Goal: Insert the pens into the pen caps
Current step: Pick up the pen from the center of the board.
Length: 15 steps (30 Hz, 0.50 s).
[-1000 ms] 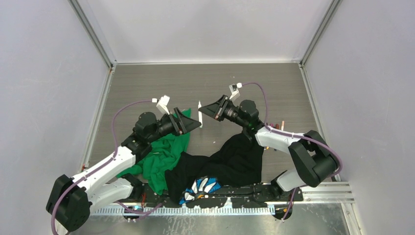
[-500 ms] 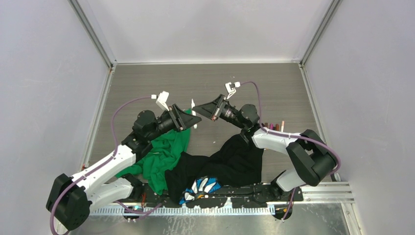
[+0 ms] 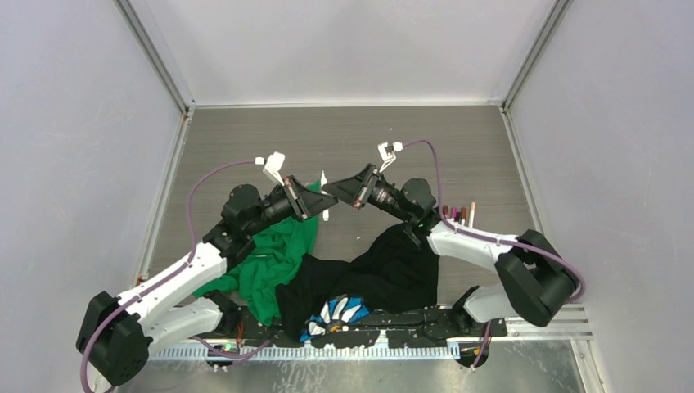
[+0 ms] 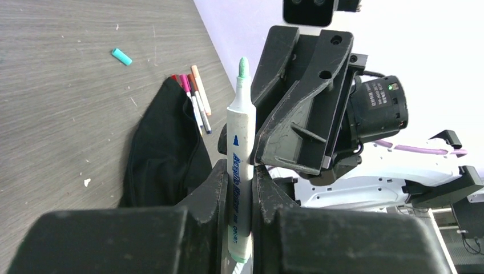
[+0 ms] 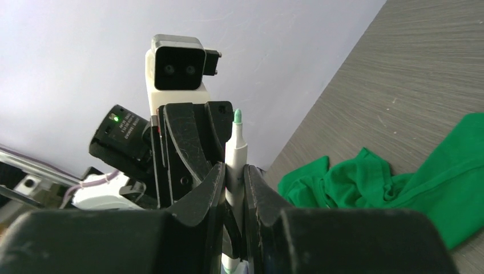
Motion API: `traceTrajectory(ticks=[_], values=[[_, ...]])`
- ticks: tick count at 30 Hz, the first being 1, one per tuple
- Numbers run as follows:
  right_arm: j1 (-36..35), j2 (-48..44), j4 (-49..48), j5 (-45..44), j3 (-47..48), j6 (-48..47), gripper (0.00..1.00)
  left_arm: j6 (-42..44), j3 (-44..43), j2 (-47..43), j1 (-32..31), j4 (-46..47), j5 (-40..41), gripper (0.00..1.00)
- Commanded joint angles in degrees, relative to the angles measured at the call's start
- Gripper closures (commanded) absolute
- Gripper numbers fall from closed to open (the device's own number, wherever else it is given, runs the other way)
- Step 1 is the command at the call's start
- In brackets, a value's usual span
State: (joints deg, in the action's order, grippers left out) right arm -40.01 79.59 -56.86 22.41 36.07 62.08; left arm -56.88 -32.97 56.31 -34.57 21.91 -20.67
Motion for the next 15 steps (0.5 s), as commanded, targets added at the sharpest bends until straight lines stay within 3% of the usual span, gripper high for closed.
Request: traceTrajectory(ticks=[1, 4, 7, 12, 15], values=[[-0.01, -6.97, 8.56, -2.75, 1.04, -9.02, 0.93, 4.04, -3.74, -2.52, 0.68, -3.65, 0.68, 1.00], [0.69, -11.04, 21.43, -3.89, 3.89, -16.49, 0.63, 9.15, -7.09, -2.90, 1.44, -11.11, -3.95, 1.00], [3.97, -15.09, 37.57, -6.63, 7.70, -24.54, 0.47, 14.59, -10.67, -3.20, 4.88, -19.11, -11.92, 1.00], [13.86, -13.20, 63.98, -8.09, 15.00, -35.41, 0.37, 30.58, -19.49, -3.61, 14.18, -38.10, -17.34, 1.00], [18.49, -6.99, 74.49, -10.34, 19.67, -39.75, 0.37, 41.06, -24.76, -4.44, 14.99, -48.19, -9.77, 1.00]])
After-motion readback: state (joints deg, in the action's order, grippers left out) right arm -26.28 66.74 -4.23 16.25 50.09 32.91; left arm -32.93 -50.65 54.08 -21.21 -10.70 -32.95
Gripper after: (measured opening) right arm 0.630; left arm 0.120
